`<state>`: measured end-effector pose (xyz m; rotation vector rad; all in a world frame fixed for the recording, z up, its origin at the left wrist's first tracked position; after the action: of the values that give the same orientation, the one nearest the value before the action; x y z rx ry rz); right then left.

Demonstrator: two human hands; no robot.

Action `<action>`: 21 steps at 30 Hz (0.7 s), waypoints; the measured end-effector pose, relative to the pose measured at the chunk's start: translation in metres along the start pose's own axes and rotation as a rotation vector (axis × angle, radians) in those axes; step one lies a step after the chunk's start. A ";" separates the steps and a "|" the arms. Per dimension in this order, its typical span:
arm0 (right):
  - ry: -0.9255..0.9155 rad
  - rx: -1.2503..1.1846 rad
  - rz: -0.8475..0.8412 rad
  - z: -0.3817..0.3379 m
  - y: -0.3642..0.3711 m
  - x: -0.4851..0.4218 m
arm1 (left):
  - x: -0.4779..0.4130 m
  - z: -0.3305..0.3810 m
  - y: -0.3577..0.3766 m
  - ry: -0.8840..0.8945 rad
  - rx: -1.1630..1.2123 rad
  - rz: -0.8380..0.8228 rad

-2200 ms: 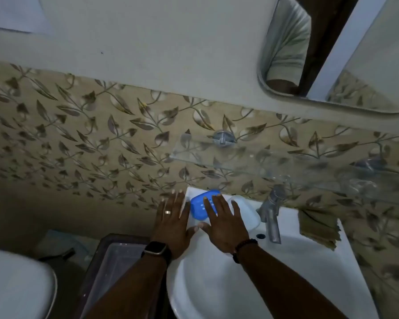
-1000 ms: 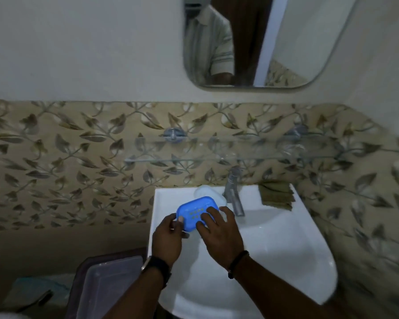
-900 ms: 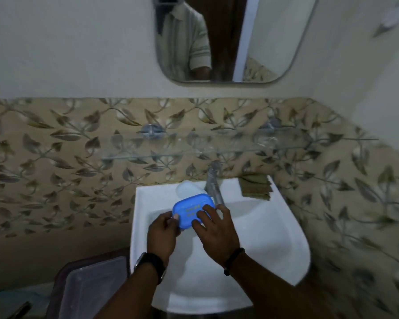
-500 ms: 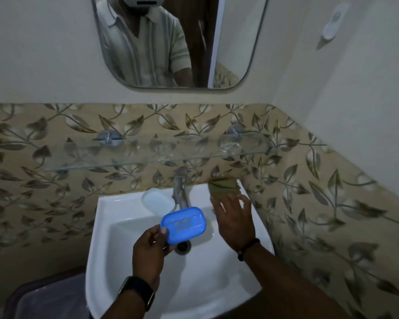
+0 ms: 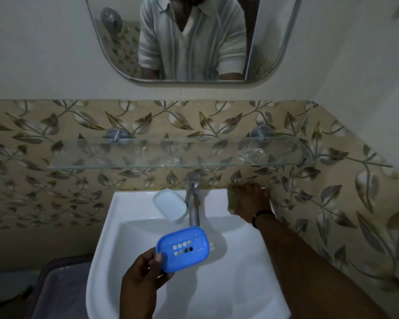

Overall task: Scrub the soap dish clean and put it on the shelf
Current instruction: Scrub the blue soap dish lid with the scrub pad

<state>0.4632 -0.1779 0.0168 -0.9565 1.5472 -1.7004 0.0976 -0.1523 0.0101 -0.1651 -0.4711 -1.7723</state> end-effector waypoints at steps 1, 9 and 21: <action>0.005 -0.021 0.017 0.002 0.002 -0.002 | 0.001 0.000 -0.001 0.005 -0.010 0.004; -0.014 -0.167 0.254 0.000 0.020 0.018 | 0.007 0.003 0.004 -0.013 0.005 -0.012; -0.058 -0.684 0.818 -0.068 -0.089 0.133 | 0.009 0.029 0.014 -0.018 0.138 -0.135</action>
<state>0.3363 -0.2448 0.1151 -0.5151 2.1273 -0.5758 0.1046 -0.1509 0.0426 -0.0527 -0.6279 -1.8632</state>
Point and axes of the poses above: each hand's wrist, its own x-axis away from the middle knuckle, its own y-axis out of the palm, z = x × y, the point moved 4 cm from there along -x, towards the middle knuckle, and after that the axes turned 4 degrees about -y, right-handed, at the moved point
